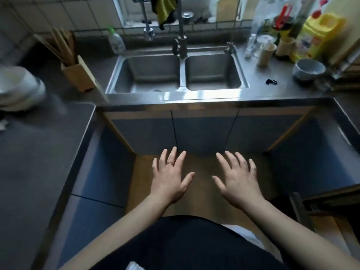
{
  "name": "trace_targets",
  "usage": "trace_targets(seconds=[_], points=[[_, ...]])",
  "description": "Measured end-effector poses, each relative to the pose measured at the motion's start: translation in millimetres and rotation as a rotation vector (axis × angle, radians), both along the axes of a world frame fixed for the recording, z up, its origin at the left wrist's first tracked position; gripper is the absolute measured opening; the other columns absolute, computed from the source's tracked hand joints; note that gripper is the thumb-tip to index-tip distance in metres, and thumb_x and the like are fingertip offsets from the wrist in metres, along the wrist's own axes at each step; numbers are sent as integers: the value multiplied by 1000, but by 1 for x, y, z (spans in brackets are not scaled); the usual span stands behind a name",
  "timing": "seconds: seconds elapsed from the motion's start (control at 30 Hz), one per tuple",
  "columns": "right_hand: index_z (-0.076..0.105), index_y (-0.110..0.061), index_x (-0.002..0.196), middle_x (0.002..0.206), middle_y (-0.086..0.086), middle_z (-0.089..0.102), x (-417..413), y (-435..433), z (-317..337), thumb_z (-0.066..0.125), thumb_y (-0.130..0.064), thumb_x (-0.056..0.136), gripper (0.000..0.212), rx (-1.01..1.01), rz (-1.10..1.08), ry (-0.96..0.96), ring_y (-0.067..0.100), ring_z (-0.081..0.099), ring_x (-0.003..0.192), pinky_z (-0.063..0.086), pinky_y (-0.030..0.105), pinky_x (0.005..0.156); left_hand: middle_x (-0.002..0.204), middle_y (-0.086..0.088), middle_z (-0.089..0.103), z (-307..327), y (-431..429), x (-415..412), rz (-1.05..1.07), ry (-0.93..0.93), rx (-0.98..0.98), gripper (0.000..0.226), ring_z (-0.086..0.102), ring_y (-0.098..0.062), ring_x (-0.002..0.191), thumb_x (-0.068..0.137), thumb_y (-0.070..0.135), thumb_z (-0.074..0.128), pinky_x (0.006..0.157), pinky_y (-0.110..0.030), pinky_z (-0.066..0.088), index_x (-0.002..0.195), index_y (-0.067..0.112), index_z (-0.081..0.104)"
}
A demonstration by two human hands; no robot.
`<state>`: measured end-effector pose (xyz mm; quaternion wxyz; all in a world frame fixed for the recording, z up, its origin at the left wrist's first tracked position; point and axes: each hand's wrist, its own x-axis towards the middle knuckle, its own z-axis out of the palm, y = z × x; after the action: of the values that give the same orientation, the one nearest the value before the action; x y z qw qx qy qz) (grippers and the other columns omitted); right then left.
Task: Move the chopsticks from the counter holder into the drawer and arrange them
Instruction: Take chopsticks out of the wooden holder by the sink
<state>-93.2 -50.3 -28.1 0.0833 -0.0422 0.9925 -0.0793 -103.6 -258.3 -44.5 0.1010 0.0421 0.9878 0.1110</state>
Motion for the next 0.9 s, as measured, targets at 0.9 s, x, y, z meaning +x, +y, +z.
trace_targets(seconds=[0.9], points=[[20,-34,146,157,0,27,-390,-261,40,39,-55,89,64,-67,617,97,27,18,147,9,54,117,164,5,15,16,-233,-251,742,221,184,68,2,-19,151,92,61,34,119,-54,11,153,33,23]])
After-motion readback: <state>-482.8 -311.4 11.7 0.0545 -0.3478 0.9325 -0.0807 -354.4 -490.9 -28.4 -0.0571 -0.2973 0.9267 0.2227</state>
